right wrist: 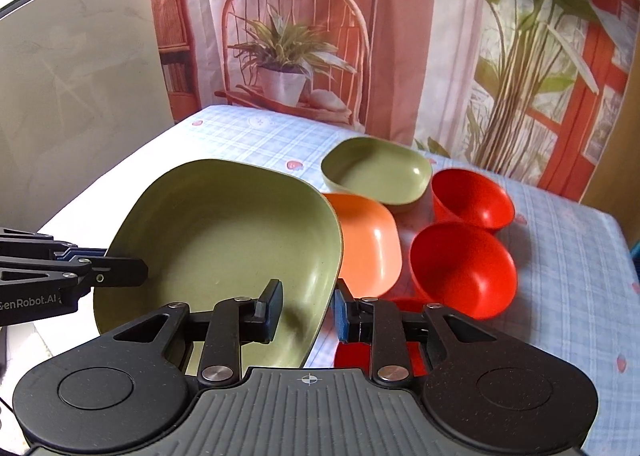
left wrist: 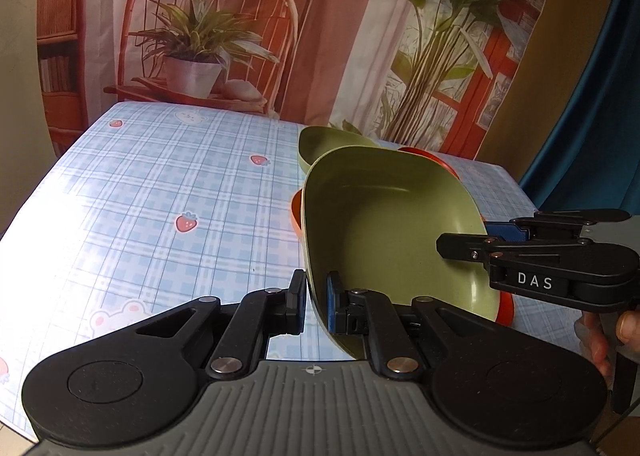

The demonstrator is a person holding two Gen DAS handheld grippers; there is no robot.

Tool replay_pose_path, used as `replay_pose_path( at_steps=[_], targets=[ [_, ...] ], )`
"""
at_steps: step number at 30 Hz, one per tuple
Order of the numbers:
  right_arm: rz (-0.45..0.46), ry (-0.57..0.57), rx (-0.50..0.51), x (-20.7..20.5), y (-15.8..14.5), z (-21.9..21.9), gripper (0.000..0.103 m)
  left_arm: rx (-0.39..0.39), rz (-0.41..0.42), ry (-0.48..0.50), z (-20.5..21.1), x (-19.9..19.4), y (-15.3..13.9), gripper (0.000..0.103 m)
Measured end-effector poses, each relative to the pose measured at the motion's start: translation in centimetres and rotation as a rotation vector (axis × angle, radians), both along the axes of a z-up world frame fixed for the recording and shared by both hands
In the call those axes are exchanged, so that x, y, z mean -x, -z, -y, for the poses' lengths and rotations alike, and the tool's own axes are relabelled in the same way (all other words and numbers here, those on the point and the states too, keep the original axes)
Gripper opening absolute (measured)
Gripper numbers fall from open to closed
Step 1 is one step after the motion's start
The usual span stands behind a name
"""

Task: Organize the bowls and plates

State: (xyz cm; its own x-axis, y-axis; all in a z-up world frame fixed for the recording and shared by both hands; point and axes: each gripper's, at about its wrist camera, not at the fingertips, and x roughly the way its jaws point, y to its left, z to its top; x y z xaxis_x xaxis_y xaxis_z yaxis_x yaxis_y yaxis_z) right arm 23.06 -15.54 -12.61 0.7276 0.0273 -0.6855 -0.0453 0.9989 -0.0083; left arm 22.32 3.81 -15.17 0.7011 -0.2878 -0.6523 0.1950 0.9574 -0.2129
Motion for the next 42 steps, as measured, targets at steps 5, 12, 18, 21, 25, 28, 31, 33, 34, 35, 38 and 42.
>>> replay_pose_path(
  at_steps=[5,12,18,21,25,28,31,33,34,35,38,42],
  targets=[
    [0.027,-0.032,0.059,-4.1,-1.1,2.0,0.023,0.004,0.009,0.009,1.6,-3.5,-0.4,0.012],
    [0.006,-0.072,0.103,-8.9,1.1,4.4,0.021,0.003,-0.055,0.008,2.9,-8.1,1.8,0.013],
    [-0.057,-0.089,0.120,-11.7,3.8,5.2,0.020,-0.002,-0.123,0.011,3.5,-10.0,4.1,0.014],
    [-0.084,-0.100,0.127,-12.6,4.8,5.3,0.020,-0.017,-0.146,0.011,3.6,-10.6,5.0,0.014],
    [-0.112,-0.109,0.129,-13.0,6.0,5.2,0.020,-0.029,-0.170,0.020,3.5,-10.8,5.7,0.015],
    [-0.133,-0.111,0.132,-13.2,6.6,5.1,0.020,-0.037,-0.181,0.026,3.6,-10.8,6.0,0.015],
    [-0.144,-0.108,0.133,-13.3,7.1,5.2,0.020,-0.037,-0.185,0.028,3.6,-10.9,6.1,0.015],
    [-0.147,-0.103,0.135,-13.3,7.2,5.3,0.021,-0.039,-0.183,0.029,3.7,-11.0,6.1,0.015],
    [-0.150,-0.100,0.138,-13.3,7.3,5.3,0.021,-0.042,-0.181,0.029,3.7,-11.0,6.1,0.015],
    [-0.153,-0.098,0.142,-13.3,7.4,5.3,0.021,-0.046,-0.178,0.030,3.8,-11.1,6.1,0.015],
    [-0.158,-0.089,0.145,-13.3,7.6,5.4,0.022,-0.048,-0.174,0.034,4.0,-11.3,6.1,0.018],
    [-0.150,-0.081,0.147,-13.2,7.5,5.5,0.027,-0.069,-0.159,0.034,4.2,-11.1,5.9,0.018]
  ],
)
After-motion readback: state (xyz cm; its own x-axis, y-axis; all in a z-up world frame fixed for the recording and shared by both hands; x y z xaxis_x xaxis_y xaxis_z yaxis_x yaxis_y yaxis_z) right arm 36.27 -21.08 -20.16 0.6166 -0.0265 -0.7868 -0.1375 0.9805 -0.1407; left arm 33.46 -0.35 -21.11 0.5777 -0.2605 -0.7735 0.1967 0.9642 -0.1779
